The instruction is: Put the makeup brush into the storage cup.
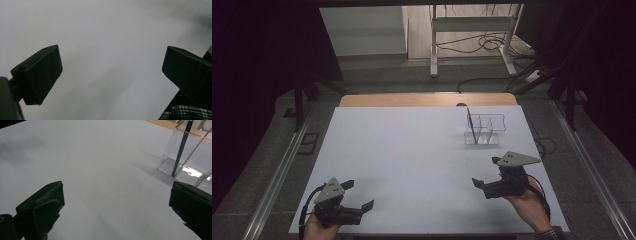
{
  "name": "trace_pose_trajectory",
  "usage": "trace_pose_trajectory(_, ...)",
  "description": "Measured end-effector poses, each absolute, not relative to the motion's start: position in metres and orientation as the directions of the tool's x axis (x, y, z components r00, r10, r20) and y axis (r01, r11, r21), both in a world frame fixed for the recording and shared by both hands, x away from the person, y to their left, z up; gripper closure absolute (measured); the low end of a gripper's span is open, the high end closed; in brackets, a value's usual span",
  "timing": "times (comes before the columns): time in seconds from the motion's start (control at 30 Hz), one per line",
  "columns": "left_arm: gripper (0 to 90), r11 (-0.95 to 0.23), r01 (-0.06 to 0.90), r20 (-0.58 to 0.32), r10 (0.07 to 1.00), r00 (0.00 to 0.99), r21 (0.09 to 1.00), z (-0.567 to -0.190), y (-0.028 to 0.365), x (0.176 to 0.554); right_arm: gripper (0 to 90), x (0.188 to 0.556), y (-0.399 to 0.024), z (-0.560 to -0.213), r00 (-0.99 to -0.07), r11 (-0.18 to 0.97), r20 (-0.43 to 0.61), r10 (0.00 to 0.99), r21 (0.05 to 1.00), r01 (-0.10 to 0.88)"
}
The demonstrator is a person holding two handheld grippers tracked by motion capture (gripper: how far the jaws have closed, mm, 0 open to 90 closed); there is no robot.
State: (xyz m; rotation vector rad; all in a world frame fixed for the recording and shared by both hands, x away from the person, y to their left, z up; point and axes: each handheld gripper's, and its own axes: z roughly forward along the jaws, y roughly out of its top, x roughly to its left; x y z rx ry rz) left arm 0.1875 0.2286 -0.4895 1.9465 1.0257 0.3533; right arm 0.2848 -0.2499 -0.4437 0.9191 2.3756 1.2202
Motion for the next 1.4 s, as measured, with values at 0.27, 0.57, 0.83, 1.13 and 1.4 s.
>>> trace_pose_trajectory(0.27,3.5,-0.267,0.526,-0.145,0.774,0.616,0.807,-0.490,0.229,0.188,0.0,0.278,-0.254,-0.447,-0.740,0.436,0.011,0.672,0.802,0.408)
trace_pose_trajectory(0.57,3.5,-0.264,0.529,-0.149,0.775,0.614,0.807,-0.490,0.229,0.188,0.0,0.271,-0.257,-0.449,-0.737,0.443,0.002,0.676,0.798,0.408)
trace_pose_trajectory(0.83,3.5,-0.261,0.529,-0.149,0.777,0.611,0.807,-0.490,0.231,0.188,0.0,0.266,-0.261,-0.450,-0.734,0.443,0.003,0.679,0.797,0.412)
trace_pose_trajectory(1.13,3.5,-0.262,0.530,-0.150,0.777,0.611,0.806,-0.490,0.231,0.188,0.0,0.260,-0.268,-0.452,-0.726,0.444,-0.004,0.688,0.794,0.416)
trace_pose_trajectory(1.4,3.3,-0.260,0.535,-0.155,0.777,0.610,0.804,-0.491,0.233,0.189,0.0,0.254,-0.276,-0.453,-0.712,0.441,-0.013,0.702,0.793,0.421)
